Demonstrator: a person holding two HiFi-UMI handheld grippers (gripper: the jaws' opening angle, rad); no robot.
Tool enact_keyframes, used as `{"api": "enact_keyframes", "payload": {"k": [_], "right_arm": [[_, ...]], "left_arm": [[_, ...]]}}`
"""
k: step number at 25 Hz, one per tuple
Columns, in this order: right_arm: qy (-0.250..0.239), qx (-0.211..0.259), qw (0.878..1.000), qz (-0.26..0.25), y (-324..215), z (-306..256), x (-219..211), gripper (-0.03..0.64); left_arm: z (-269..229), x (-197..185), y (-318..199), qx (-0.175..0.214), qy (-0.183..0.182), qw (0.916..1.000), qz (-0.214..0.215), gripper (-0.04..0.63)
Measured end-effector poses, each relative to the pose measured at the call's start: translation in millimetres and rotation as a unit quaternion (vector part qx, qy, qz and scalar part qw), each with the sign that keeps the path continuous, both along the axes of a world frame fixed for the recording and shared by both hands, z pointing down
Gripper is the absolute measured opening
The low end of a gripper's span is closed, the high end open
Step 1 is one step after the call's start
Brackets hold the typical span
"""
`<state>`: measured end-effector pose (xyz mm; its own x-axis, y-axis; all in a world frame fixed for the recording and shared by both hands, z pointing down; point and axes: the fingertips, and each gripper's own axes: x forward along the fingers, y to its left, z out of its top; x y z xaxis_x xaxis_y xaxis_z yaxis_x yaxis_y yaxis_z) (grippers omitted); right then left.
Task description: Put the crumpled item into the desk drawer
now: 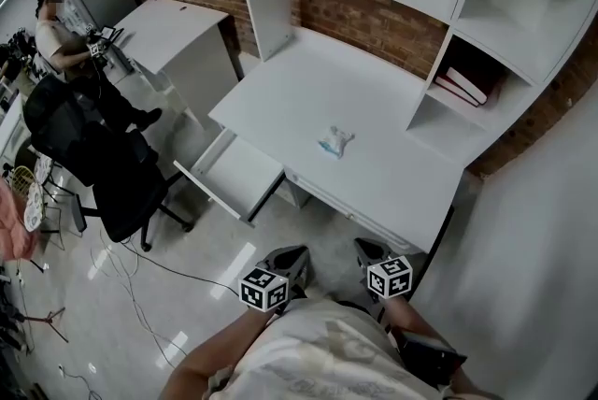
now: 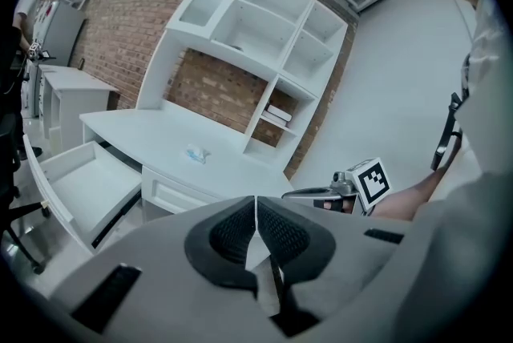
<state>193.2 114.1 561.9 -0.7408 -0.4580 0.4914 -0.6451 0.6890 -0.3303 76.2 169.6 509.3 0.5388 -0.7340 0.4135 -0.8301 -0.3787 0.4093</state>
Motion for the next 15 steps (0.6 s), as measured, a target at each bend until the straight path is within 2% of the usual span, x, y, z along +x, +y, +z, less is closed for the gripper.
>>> {"api": "enact_keyframes", "payload": {"k": [10,15], "right_arm": [[0.011,-0.011,1.0,0.013,-34.0,7.9,-18.6,0.023],[0.01,-0.011,1.0,0.022,-59.5,5.9,-28.7,0.023]], "left_arm": [[11.2,-34.7,-35.6,-0.013,0.011,0.9997,-0.017,0.026],[5.6,-36.2,-66.8,-0.007,0.014,0.9999,0.0,0.028]]}}
